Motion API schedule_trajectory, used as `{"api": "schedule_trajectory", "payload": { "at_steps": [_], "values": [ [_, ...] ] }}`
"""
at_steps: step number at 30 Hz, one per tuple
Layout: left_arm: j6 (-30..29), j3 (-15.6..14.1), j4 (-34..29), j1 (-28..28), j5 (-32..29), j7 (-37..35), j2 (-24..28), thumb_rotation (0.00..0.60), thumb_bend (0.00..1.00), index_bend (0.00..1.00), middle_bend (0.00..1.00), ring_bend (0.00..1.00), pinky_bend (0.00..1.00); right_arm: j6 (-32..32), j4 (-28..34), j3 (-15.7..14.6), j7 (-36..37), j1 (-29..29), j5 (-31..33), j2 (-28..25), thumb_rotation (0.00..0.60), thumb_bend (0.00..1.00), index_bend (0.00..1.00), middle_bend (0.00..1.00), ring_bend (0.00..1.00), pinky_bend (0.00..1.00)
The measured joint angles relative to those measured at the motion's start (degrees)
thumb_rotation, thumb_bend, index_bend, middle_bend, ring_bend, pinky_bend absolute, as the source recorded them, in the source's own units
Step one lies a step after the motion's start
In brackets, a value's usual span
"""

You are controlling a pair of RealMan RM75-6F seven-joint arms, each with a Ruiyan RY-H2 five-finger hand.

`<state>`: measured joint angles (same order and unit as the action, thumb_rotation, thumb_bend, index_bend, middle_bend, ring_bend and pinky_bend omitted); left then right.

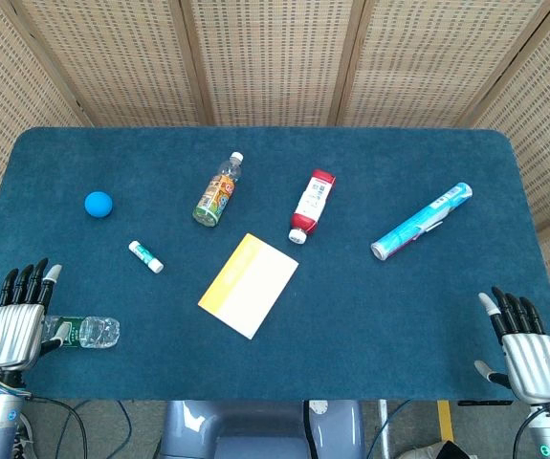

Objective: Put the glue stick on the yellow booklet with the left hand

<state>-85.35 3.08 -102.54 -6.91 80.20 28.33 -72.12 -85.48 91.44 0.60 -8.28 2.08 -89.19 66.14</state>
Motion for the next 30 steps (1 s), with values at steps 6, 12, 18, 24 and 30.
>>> {"api": "schedule_trajectory", "payload": {
  "at_steps": [6, 12, 18, 24, 30],
  "values": [
    [-0.05, -0.15, -0.07, 0.04, 0.15, 0.20, -0.02, 0.600, 0.27, 0.00, 0.00, 0.00, 0.00, -0.31, -0.20, 0.06, 0.37, -0.12, -0.08, -0.06, 0.600, 0.00, 0.05, 0.00, 0.00, 0.00],
    [-0.21, -0.22, -0.22, 0.12, 0.40, -0.05, 0.07, 0.600, 0.27, 0.00, 0.00, 0.00, 0.00, -0.70, -0.05, 0.03, 0.87, -0.25, -0.32, -0.29, 0.600, 0.00, 0.05, 0.00, 0.00, 0.00],
    [0.28, -0.09, -0.05, -0.11, 0.10, -0.26, 0.02, 0.600, 0.27, 0.00, 0.00, 0.00, 0.00, -0.48, 0.02, 0.22, 0.90, -0.19, 0.08, -0.32, 0.600, 0.00, 0.05, 0.00, 0.00, 0.00],
    [0.58, 0.06, 0.01, -0.29, -0.30, -0.23, -0.05, 0.600, 0.27, 0.00, 0.00, 0.00, 0.00, -0.03, -0.11, 0.29, 0.80, -0.04, 0.43, -0.27, 0.600, 0.00, 0.05, 0.00, 0.00, 0.00],
    [0.19, 0.08, -0.30, -0.22, 0.15, -0.59, 0.10, 0.600, 0.27, 0.00, 0.00, 0.00, 0.00, -0.17, -0.01, 0.33, 1.35, -0.12, 0.49, -0.50, 0.600, 0.00, 0.05, 0.00, 0.00, 0.00]
  ]
}}
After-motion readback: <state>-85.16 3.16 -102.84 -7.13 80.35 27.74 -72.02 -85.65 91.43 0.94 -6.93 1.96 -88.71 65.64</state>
